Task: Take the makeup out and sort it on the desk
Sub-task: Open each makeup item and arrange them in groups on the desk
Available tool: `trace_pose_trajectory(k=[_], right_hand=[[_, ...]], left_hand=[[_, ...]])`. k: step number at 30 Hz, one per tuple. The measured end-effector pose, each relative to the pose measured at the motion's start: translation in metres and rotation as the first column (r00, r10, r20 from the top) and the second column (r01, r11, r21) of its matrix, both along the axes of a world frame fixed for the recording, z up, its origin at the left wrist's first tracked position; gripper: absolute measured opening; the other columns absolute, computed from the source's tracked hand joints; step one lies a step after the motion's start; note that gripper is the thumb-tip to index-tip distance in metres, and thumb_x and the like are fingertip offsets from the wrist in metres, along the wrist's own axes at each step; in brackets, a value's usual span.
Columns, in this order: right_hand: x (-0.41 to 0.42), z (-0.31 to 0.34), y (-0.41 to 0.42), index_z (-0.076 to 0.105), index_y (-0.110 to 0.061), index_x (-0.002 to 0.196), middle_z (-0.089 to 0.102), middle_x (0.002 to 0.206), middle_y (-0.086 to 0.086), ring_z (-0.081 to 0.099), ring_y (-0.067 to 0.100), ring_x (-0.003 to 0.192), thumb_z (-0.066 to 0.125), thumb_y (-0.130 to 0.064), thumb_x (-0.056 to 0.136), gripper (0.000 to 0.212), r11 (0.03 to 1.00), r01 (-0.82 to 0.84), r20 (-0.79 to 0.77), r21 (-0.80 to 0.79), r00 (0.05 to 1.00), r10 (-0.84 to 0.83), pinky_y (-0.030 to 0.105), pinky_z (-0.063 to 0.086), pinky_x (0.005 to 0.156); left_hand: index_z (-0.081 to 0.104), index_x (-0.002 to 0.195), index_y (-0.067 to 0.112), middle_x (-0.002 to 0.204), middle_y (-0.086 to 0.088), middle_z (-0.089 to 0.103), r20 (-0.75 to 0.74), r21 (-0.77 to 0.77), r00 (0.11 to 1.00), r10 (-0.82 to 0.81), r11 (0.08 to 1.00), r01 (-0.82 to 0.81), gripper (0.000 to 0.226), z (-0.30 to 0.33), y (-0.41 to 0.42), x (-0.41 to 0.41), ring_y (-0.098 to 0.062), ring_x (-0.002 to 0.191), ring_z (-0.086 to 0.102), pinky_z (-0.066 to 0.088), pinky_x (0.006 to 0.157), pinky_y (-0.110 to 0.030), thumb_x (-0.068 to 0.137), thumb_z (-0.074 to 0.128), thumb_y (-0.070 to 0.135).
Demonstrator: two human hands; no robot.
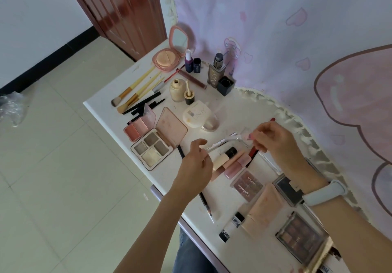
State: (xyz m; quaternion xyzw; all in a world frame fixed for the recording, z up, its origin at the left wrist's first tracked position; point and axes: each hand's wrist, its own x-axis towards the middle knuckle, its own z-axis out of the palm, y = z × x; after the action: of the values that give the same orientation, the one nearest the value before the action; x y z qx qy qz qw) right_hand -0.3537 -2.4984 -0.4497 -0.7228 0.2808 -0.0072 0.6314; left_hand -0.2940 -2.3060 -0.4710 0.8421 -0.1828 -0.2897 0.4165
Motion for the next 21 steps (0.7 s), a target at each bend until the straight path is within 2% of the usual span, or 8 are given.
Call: trace_pose_trajectory(k=[3,4,6,8,12,16,18,21], right_hand=[[0.004,-0.007,-0.010,0.056,-0.010,0.080,0.061,0.063,0.001,0.057,0.011,0.061,0.056,-0.005,0.085,0.007,0.854,0.294,-0.073,0.429,0.954,-0.292,0.024,0.045,0.064],[0.006,-0.010,-0.011,0.058,-0.012,0.080,0.062,0.065,0.002,0.058,0.012,0.064,0.054,-0.005,0.087,0.010,0.804,0.316,-0.104,0.504,0.946,-0.307,0.026,0.045,0.067],[0.012,-0.015,-0.011,0.062,-0.014,0.084,0.061,0.069,0.001,0.056,0.013,0.069,0.053,-0.008,0.090,0.013,0.815,0.275,-0.103,0.511,0.960,-0.260,0.025,0.044,0.068],[0.019,-0.020,-0.010,0.065,-0.016,0.092,0.065,0.075,-0.001,0.057,0.011,0.074,0.054,-0.011,0.090,0.012,0.879,0.251,-0.095,0.405,0.968,-0.232,0.024,0.043,0.067],[0.035,-0.027,-0.018,0.061,-0.019,0.094,0.067,0.088,-0.011,0.060,0.002,0.082,0.063,-0.018,0.084,0.010,0.966,0.259,-0.081,-0.019,0.962,-0.260,0.016,0.041,0.069],[0.049,-0.037,-0.026,0.059,-0.019,0.089,0.057,0.083,-0.012,0.051,-0.005,0.073,0.062,-0.017,0.083,0.007,0.924,0.183,0.006,-0.335,0.981,-0.192,0.005,0.036,0.064],[0.056,-0.043,-0.029,0.057,-0.015,0.087,0.056,0.077,-0.012,0.052,-0.007,0.068,0.061,-0.014,0.084,0.005,0.904,0.174,0.040,-0.391,0.984,-0.172,0.001,0.035,0.061],[0.064,-0.055,-0.032,0.058,-0.008,0.089,0.061,0.081,-0.002,0.053,0.008,0.071,0.061,-0.017,0.085,0.010,0.864,0.116,0.005,-0.490,0.991,-0.130,0.010,0.039,0.065]], left_hand=[[0.042,0.118,0.015,0.094,0.008,0.063,-0.337,-0.166,0.921,0.196,0.951,-0.263,0.022,0.005,-0.008,0.001,-0.003,0.078,0.059,0.050,0.066,-0.016,0.097,0.039,0.010],[0.044,0.115,0.014,0.099,0.008,0.064,-0.383,-0.199,0.897,0.220,0.929,-0.313,0.018,0.007,-0.015,0.001,-0.006,0.087,0.061,0.052,0.071,-0.019,0.097,0.041,0.013],[0.048,0.108,0.017,0.101,0.011,0.065,-0.351,-0.229,0.905,0.242,0.915,-0.333,0.012,0.010,-0.031,0.004,-0.005,0.097,0.060,0.051,0.081,-0.021,0.096,0.045,0.017],[0.054,0.102,0.021,0.102,0.012,0.063,-0.251,-0.236,0.933,0.257,0.919,-0.316,0.011,0.011,-0.050,0.012,0.002,0.097,0.056,0.045,0.084,-0.018,0.094,0.049,0.017],[0.064,0.106,0.017,0.110,-0.002,0.055,0.021,-0.235,0.964,0.264,0.939,-0.252,0.019,0.015,-0.087,0.038,0.003,0.087,0.051,0.037,0.077,-0.002,0.089,0.056,0.011],[0.063,0.114,0.018,0.105,-0.002,0.066,0.242,-0.028,0.957,0.158,0.987,-0.156,0.025,0.007,-0.114,0.065,-0.020,0.105,0.051,0.039,0.094,-0.038,0.089,0.058,0.020],[0.062,0.112,0.020,0.101,-0.002,0.068,0.265,0.048,0.960,0.097,0.992,-0.113,0.024,0.000,-0.121,0.075,-0.022,0.105,0.052,0.039,0.094,-0.040,0.089,0.056,0.018],[0.062,0.110,0.025,0.104,-0.004,0.065,0.258,0.139,0.965,0.047,0.987,-0.085,0.023,-0.011,-0.127,0.085,-0.026,0.100,0.055,0.043,0.090,-0.040,0.089,0.055,0.019]])
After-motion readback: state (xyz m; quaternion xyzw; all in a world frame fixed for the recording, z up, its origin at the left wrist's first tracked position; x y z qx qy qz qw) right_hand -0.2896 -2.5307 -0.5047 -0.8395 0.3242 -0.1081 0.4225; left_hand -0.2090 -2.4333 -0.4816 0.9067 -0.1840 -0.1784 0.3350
